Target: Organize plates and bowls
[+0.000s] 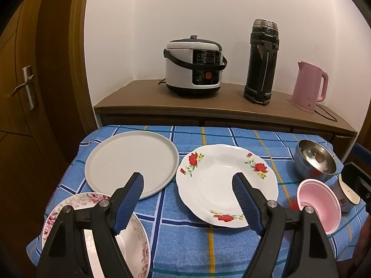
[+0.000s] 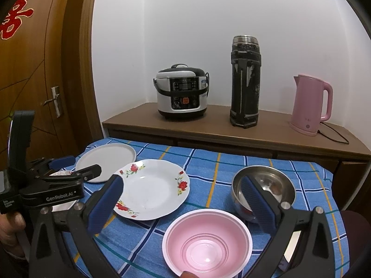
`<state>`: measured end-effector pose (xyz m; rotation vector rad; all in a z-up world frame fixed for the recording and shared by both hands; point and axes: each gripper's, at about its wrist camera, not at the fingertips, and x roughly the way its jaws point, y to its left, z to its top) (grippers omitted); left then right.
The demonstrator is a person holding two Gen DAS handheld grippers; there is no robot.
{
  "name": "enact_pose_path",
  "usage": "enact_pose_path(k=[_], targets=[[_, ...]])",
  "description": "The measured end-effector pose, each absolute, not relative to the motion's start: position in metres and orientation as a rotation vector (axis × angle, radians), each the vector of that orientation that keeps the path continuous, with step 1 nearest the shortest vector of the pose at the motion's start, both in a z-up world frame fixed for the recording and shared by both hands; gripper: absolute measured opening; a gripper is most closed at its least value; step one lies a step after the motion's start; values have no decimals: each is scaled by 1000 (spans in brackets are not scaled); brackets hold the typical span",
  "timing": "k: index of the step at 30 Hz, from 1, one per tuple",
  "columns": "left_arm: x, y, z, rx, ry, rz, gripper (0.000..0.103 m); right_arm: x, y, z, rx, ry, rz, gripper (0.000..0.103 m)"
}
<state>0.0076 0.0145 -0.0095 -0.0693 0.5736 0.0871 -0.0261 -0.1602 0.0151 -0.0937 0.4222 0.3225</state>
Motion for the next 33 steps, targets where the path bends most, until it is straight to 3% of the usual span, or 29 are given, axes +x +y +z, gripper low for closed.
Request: enact_pose_path(k=[33], targets=[[5,16,-7,-68,553,95,81,-24,-160,14,-88,419,328,103]])
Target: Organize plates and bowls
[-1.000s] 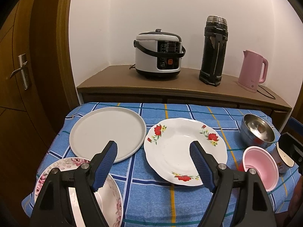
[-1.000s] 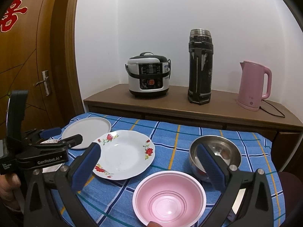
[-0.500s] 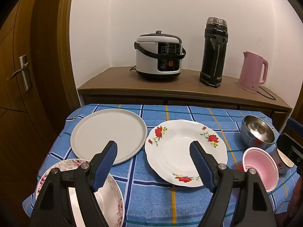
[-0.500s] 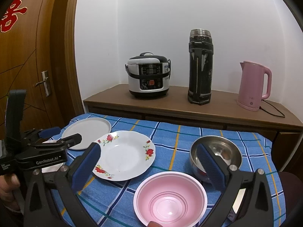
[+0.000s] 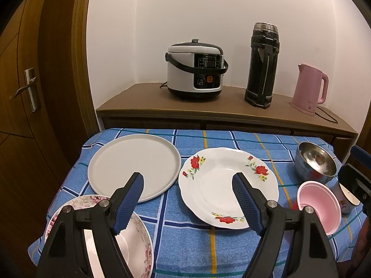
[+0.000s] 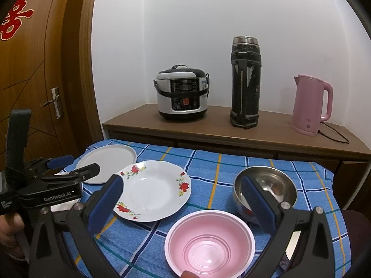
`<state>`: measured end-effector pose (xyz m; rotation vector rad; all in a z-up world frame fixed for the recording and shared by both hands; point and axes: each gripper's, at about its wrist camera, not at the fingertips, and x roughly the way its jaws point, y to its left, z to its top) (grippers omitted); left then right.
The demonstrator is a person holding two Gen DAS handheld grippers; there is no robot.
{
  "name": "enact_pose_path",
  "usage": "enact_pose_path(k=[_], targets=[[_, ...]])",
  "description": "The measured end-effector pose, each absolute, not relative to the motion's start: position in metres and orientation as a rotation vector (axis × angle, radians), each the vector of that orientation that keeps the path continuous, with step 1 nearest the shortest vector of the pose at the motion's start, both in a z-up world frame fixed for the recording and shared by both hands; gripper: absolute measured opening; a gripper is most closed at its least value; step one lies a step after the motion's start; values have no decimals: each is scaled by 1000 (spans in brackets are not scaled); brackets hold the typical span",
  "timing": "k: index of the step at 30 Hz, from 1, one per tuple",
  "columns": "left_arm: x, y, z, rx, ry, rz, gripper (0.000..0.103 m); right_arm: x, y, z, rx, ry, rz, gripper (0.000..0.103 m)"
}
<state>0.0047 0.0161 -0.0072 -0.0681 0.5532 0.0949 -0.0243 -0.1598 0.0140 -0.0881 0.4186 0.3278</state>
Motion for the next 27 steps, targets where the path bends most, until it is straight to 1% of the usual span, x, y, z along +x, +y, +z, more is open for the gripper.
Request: enact_pose_path(k=[20,21,23,27], targets=[[1,20,-6,-68,549,108,81,-25,-148,11,-88,431,360,102],[0,23,-6,-68,550,116,81,-25,-143,11,-91,435,376,101],[-4,32,-5,-71,545,137,81,-24,-134,10,-100,447,406,92],[-17,62,-7,-98,544,218,81,-24,-105,9,-132,459,490,85]])
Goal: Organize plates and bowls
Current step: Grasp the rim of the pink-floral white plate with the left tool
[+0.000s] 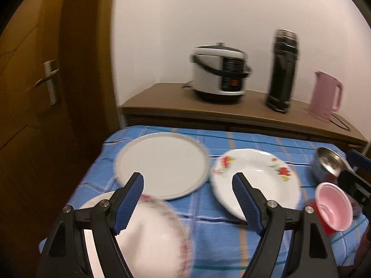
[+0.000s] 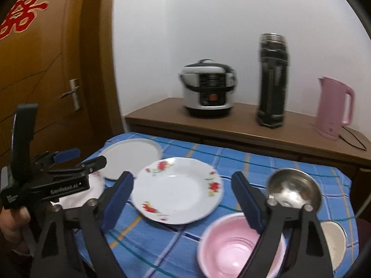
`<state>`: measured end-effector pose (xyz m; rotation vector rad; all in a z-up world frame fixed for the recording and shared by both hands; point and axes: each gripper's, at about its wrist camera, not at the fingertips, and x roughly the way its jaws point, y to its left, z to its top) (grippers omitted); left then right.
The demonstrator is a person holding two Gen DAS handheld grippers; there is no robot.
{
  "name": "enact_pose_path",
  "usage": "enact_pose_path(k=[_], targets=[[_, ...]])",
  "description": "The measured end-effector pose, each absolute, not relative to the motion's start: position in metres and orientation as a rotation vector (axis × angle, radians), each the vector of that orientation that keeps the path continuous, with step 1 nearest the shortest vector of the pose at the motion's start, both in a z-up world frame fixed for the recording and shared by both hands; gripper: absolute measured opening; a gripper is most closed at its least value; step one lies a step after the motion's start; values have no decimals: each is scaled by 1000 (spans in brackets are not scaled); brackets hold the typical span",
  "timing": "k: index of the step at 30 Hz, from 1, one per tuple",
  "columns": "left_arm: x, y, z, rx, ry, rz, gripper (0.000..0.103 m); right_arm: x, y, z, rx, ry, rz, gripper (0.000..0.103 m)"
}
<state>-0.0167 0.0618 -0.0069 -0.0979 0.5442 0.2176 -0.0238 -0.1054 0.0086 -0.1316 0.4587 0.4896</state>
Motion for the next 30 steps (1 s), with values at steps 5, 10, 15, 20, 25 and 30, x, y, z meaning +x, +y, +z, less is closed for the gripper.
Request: enact_pose_path(k=[5,10,15,20,25,30], targets=[[-43,110,-14,-130,552,356,81,-28,-55,-3,-195,501,622,70],[-66,146,-28,-174,571,465,81,-26,-11,-20,-254,555,718,59],[-81,164,-50,-200,621,490,81,-16,20,-38,-292,645,777,46],[-90,170,-65,-233,645,468,64,-11,38,-55,-340,717,798,38],[-90,172,-74,-258,662,451,52,-6,47,-66,-377,759,800,34],[-86,170,-79,-265,676,430,45,-1,56,-78,-415,796,789,30]])
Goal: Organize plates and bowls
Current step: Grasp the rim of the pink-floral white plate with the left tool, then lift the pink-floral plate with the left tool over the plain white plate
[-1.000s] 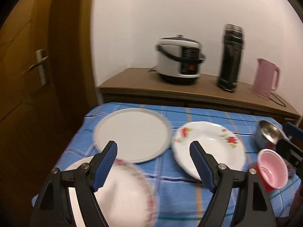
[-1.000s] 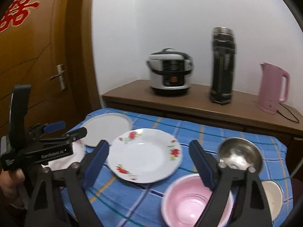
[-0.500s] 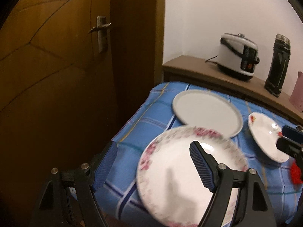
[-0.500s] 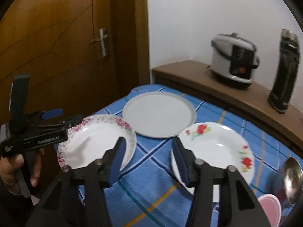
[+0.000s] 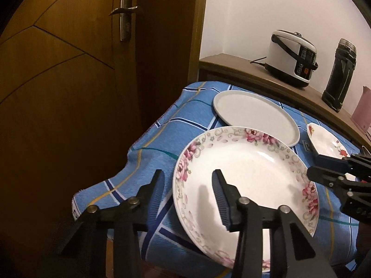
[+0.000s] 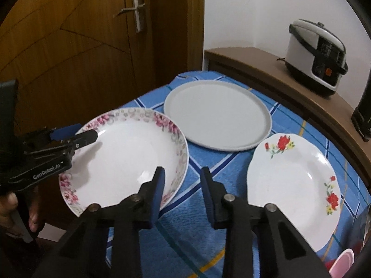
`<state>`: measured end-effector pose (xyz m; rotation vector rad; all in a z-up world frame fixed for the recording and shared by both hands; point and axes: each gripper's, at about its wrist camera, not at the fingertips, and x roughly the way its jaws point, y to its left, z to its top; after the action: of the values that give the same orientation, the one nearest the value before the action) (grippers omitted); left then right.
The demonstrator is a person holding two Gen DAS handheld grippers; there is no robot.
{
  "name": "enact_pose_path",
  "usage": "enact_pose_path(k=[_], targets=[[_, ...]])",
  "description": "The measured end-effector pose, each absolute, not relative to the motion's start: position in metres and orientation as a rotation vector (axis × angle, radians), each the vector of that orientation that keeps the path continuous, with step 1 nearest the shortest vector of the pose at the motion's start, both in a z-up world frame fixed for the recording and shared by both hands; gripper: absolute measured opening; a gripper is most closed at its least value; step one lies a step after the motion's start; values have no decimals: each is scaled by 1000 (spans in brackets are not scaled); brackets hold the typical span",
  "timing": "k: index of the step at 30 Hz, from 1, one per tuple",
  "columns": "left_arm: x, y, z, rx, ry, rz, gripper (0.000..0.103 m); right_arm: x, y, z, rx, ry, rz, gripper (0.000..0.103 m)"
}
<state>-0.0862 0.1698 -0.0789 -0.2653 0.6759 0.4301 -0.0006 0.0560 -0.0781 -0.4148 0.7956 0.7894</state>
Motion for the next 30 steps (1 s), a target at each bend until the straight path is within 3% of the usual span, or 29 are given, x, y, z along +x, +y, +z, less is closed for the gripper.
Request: enact_pose_path(k=[6,30], targets=[[-81,169,-85,-265,687,432,33,1,63,-89,-446,820,806,17],[-73,165,-88,-279,665,466,31,1,53,-81,-377,763,802,17]])
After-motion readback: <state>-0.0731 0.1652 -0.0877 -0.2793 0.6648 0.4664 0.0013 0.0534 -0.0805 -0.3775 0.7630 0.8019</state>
